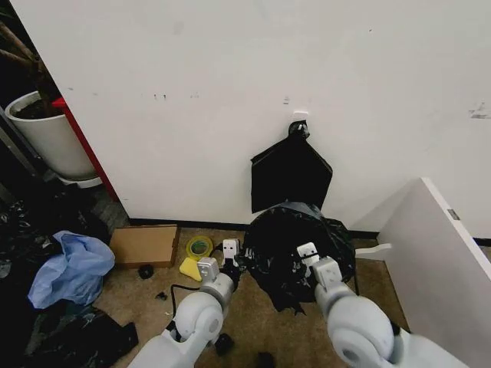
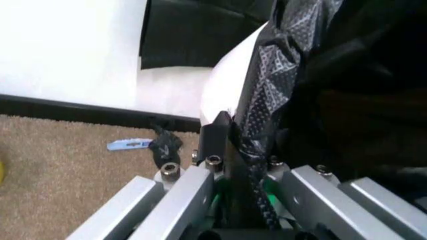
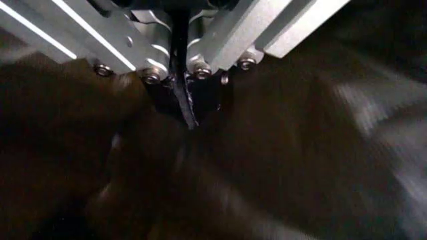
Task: Place the garbage bag over the trash bin.
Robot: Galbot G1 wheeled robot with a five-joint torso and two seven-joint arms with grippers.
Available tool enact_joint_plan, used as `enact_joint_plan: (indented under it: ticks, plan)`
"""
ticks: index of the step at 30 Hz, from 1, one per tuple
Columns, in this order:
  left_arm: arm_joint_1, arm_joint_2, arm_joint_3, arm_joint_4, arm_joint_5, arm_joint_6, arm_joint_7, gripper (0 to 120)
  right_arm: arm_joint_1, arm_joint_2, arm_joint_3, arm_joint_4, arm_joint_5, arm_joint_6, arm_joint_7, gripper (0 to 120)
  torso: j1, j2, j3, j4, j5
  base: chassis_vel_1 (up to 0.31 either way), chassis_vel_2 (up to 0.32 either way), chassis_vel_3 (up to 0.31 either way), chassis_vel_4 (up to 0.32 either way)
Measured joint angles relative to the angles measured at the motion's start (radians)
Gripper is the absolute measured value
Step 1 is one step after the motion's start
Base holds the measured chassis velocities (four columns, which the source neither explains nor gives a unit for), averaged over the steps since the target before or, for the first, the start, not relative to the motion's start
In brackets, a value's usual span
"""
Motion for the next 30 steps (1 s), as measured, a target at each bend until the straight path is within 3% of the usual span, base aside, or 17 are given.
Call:
enact_joint_plan:
  ticks: [8,18,24,29,30]
  plan:
    - [-0.001,0.003,0.001,-0.013,0.002,0.0,0.0,0,0.098,-0.007,-0.118,-0.163,-0.095,-0.001,0.008,0,0.0,0.0,0.0,-0.0002,0.0,0.0,0.0,0.0,0.0]
    - [0.026,0.009,0.018,-0.04,0.011,-0.001,0.002,0,0.199,0.052,-0.144,-0.307,-0.163,-0.003,0.015,0,0.0,0.0,0.0,-0.0001,0.0,0.0,0.0,0.0,0.0]
    - [0.031,0.011,0.016,-0.048,0.013,-0.002,0.003,0,0.189,0.068,-0.129,-0.309,-0.242,0.002,0.018,0,0.0,0.0,0.0,-0.0001,0.0,0.0,0.0,0.0,0.0]
    - [0.023,0.006,0.003,-0.034,0.012,-0.009,0.005,0,0.117,0.046,-0.075,-0.205,-0.295,0.129,-0.034,0,0.0,0.0,0.0,-0.0002,-0.0001,0.0,0.0,0.0,0.0]
    - [0.02,0.005,0.0,-0.03,0.012,-0.009,0.005,0,0.097,0.037,-0.063,-0.187,-0.312,0.197,-0.063,0,0.0,0.0,0.0,-0.0002,-0.0001,0.0,0.0,0.0,0.0]
